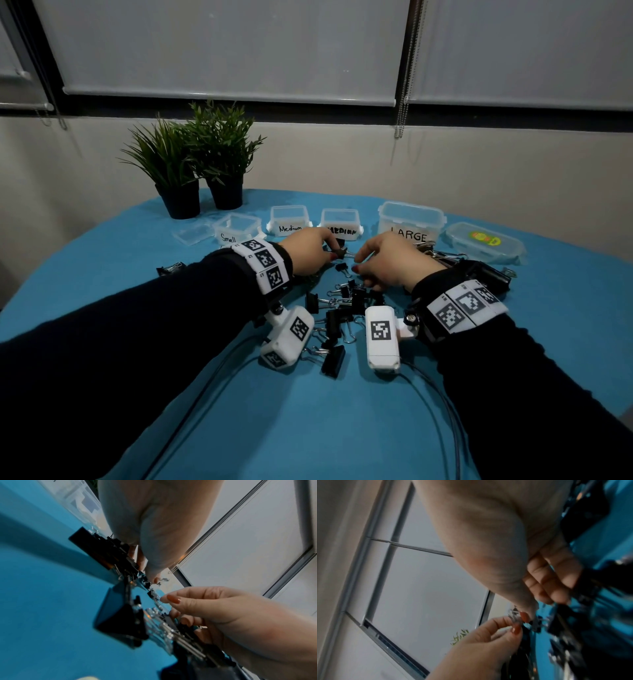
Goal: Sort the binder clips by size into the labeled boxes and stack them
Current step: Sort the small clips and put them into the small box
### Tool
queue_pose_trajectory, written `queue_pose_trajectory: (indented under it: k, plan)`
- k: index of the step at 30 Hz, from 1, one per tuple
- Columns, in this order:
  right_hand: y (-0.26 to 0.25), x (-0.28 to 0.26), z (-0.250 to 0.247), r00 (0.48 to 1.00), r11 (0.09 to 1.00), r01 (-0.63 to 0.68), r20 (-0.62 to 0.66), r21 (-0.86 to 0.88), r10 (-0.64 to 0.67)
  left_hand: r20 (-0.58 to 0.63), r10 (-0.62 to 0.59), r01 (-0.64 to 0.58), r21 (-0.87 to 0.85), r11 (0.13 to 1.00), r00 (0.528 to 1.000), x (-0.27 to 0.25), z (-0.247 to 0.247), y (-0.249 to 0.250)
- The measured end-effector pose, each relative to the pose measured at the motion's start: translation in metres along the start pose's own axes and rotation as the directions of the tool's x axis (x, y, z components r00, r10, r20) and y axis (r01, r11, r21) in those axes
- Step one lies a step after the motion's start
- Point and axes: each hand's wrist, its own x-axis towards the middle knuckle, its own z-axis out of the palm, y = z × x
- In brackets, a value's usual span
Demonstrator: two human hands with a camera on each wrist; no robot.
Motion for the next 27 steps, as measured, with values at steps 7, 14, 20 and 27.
queue_pose_trajectory:
  k: [7, 14, 20, 27]
  plan:
    - [-0.003, 0.003, 0.010, 0.993, 0.980, 0.108, -0.038, -0.166, -0.116, -0.080, 0.027, -0.024, 0.039, 0.999, 0.996, -0.005, -0.006, 0.003]
    - [-0.006, 0.004, 0.009, 0.995, 0.961, 0.092, -0.001, -0.262, -0.095, 0.071, 0.011, -0.013, 0.034, 0.999, 0.997, -0.022, -0.021, 0.022]
    - [-0.004, 0.000, 0.000, 0.997, 0.968, 0.079, 0.020, -0.237, -0.076, 0.215, 0.008, -0.031, 0.104, 0.994, 0.977, -0.025, -0.016, 0.029]
    - [-0.001, -0.005, -0.012, 0.996, 0.998, 0.060, 0.070, 0.011, -0.061, 0.272, -0.018, -0.022, 0.142, 0.990, 0.962, -0.024, -0.012, 0.028]
